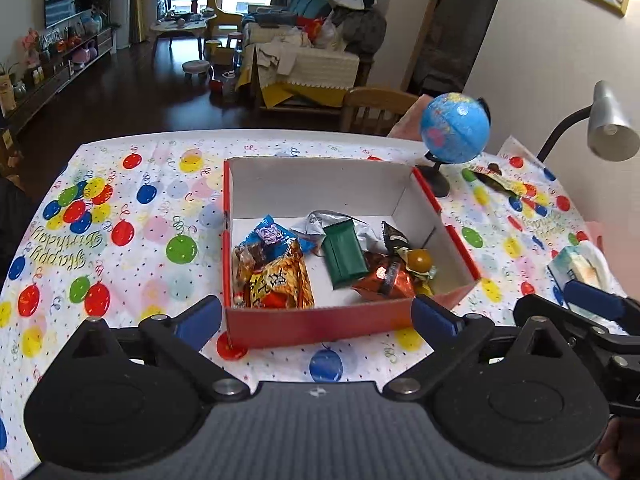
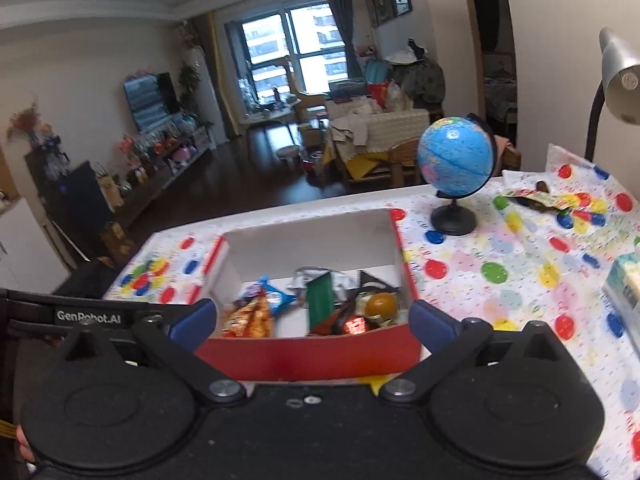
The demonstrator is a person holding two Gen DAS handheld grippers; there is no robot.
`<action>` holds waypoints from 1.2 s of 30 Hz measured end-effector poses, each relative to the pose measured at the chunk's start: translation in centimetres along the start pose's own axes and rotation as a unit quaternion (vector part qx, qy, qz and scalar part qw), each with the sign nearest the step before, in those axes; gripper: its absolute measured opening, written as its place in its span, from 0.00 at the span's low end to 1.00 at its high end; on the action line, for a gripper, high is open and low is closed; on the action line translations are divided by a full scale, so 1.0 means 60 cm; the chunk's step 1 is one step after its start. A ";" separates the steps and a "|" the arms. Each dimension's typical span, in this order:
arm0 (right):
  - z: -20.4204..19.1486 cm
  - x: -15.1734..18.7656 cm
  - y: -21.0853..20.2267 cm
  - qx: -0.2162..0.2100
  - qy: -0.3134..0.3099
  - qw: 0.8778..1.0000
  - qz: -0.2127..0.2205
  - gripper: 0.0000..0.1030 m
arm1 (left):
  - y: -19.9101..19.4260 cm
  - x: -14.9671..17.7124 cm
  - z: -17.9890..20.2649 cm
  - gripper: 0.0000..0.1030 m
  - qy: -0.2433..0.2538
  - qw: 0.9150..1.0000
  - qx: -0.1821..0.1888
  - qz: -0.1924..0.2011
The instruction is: Organize snacks
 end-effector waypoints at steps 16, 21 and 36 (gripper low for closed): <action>-0.039 0.019 -0.055 -0.017 0.019 0.999 0.025 1.00 | -0.086 0.039 -0.015 0.99 0.007 0.999 -0.036 0.034; -0.044 0.016 -0.064 -0.019 0.031 0.999 0.025 1.00 | -0.098 0.045 -0.017 0.99 0.004 0.999 -0.038 0.035; -0.056 0.019 -0.068 -0.007 0.031 0.999 0.032 1.00 | -0.110 0.040 -0.022 0.99 -0.001 0.998 -0.048 0.044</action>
Point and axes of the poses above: each gripper's, at about its wrist camera, not at the fingertips, and y roughly the way its jaws point, z to its right, x to its underside, the point moved 7 cm from there along y, roughly the way its jaws point, and after that the axes turned 9 degrees about -y, right-handed, at the moved point
